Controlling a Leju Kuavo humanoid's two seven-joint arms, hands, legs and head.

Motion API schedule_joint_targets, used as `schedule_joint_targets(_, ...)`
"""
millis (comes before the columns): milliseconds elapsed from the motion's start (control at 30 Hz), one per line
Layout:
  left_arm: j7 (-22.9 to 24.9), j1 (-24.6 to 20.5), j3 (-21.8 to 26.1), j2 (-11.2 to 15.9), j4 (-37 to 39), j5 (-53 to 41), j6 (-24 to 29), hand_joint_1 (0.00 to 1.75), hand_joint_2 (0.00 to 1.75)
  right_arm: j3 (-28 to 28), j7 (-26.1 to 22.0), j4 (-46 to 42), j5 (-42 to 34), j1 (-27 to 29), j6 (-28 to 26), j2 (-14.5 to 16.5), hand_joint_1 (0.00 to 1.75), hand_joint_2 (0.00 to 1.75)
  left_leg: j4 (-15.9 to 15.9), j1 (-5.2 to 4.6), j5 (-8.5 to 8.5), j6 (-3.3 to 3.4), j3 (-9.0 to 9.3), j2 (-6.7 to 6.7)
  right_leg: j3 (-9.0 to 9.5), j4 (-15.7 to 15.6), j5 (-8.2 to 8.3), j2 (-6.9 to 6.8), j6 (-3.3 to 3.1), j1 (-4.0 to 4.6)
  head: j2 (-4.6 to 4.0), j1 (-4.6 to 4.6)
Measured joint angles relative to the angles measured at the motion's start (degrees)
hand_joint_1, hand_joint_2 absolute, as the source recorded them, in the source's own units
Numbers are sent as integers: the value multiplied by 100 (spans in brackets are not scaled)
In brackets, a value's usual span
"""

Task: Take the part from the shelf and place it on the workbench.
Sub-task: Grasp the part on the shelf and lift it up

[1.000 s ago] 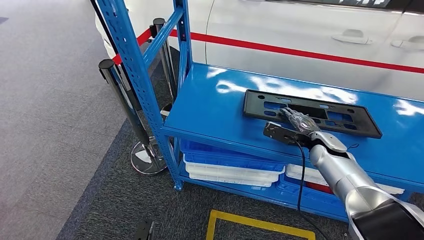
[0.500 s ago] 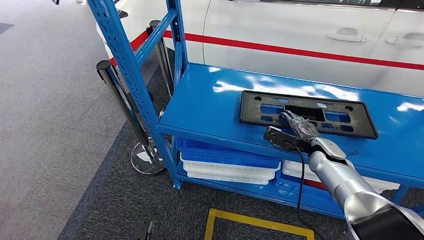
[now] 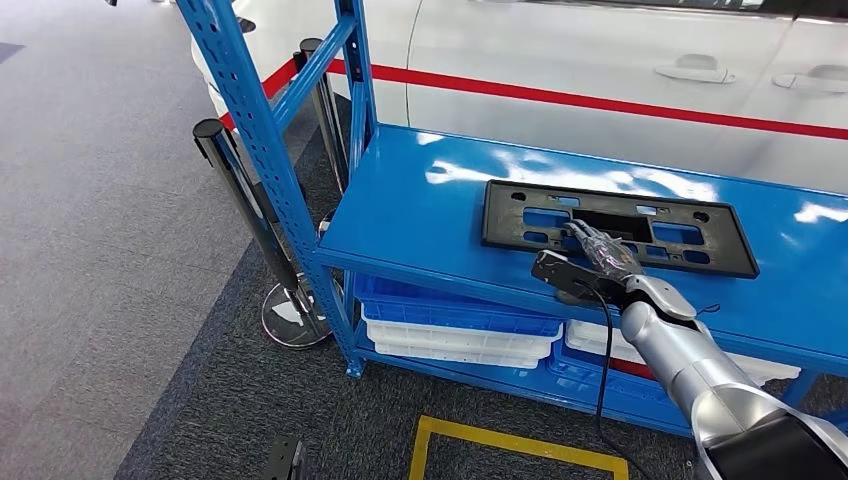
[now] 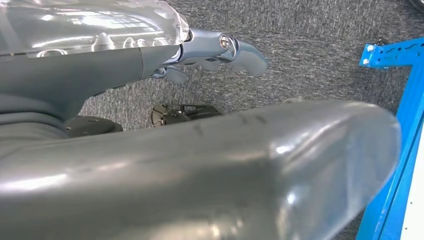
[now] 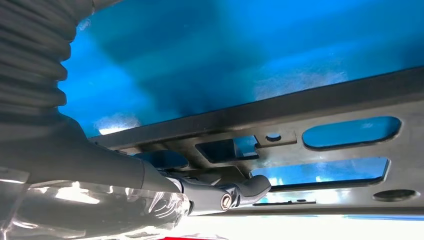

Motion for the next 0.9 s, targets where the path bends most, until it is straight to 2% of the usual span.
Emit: schedule_joint_targets(900, -170, 38, 48, -4, 0, 77, -196, 0, 0, -12, -205, 0, -175, -14, 101, -178, 0, 175, 3, -3, 1, 1, -4, -1, -1, 0, 1, -1, 2, 0, -1, 0)
